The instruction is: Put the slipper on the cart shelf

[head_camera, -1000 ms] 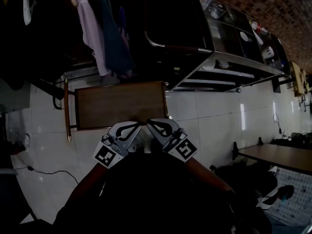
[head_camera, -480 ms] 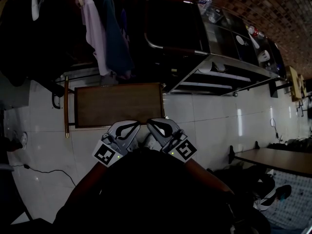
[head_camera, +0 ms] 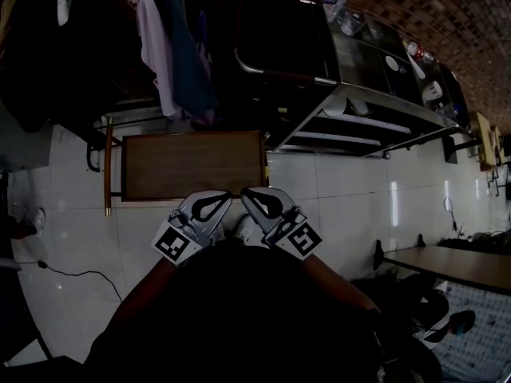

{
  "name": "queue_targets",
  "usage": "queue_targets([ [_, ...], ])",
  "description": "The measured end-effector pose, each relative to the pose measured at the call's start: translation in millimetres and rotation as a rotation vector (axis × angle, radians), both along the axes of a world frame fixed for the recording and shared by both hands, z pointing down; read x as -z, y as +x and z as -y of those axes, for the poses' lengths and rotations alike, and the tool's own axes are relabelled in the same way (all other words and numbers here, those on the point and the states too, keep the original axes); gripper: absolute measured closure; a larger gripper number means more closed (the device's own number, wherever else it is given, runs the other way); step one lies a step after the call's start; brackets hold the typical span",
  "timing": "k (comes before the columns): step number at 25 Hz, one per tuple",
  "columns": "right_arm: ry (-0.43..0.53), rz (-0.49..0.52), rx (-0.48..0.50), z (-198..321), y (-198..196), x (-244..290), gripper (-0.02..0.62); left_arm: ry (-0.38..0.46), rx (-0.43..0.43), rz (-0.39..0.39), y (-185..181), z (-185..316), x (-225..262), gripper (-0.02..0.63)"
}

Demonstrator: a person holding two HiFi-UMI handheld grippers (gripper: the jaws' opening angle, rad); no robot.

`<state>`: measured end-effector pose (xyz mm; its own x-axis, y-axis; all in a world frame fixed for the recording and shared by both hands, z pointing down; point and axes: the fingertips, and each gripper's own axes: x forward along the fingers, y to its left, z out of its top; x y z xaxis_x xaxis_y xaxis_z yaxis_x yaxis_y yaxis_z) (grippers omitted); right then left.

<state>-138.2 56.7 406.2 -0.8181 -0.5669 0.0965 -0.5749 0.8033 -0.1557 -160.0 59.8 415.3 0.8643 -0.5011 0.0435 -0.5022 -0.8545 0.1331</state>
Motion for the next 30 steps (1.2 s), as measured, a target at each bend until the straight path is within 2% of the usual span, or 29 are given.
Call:
queue_targets([
  [10,0.018,-0.035,0.059,-3,-4,-8,0.592,0.012,0.02,0.009,-3,6,2,0.606],
  [30,-0.004,-0.062,0.06,-1,-5,-18,0.594,-0.015,0.018,0.002,-6,9,-3,0.606],
])
